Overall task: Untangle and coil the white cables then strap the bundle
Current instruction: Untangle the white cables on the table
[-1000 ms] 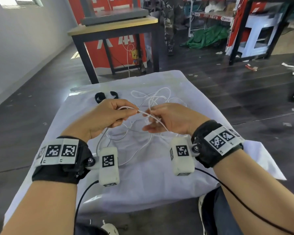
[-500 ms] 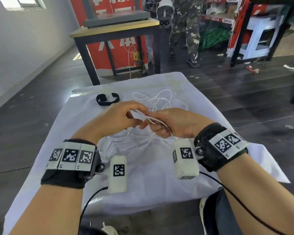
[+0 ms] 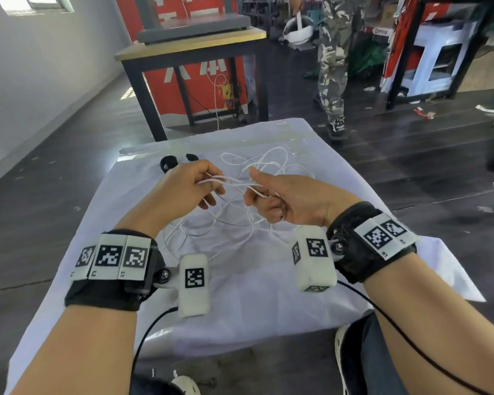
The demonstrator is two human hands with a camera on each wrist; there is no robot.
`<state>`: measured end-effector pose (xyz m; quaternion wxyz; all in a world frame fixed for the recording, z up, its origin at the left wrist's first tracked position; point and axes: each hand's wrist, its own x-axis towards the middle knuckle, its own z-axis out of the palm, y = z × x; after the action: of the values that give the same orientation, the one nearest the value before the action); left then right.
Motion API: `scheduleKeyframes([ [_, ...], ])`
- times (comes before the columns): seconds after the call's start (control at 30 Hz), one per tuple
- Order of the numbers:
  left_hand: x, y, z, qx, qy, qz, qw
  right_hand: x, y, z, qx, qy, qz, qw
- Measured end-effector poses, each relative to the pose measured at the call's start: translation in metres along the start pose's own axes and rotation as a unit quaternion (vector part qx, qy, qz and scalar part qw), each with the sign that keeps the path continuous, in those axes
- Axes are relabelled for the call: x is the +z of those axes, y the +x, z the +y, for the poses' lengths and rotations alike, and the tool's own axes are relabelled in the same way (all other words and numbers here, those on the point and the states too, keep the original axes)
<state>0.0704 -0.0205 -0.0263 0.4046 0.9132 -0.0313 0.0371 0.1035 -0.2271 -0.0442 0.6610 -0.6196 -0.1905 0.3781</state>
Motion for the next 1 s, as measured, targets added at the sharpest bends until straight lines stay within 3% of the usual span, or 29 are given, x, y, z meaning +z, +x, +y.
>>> scheduleKeyframes([
  [0.3, -0.016, -0.007, 0.002, -0.083, -0.17, -0.064, 0.98, -0.008, -0.001, 0.002, -0.005, 0.01, 0.041, 0.999],
  [0.37, -0.017, -0.008, 0.002, -0.088, -0.199, -0.054, 0.975, -0.008, -0.001, 0.002, -0.008, 0.008, 0.035, 0.999],
  [0.63, -0.011, -0.004, 0.003, -0.053, -0.182, 0.012, 0.982, -0.008, -0.001, 0.005, -0.012, -0.042, 0.002, 0.999],
  [0.73, -0.011, -0.005, 0.005, -0.027, -0.178, 0.003, 0.984, -0.007, -0.003, 0.004, -0.004, -0.086, -0.016, 0.996],
  [1.0, 0.002, -0.004, 0.006, -0.015, -0.128, -0.026, 0.991, 0.002, 0.001, 0.002, -0.015, -0.004, -0.024, 1.0],
])
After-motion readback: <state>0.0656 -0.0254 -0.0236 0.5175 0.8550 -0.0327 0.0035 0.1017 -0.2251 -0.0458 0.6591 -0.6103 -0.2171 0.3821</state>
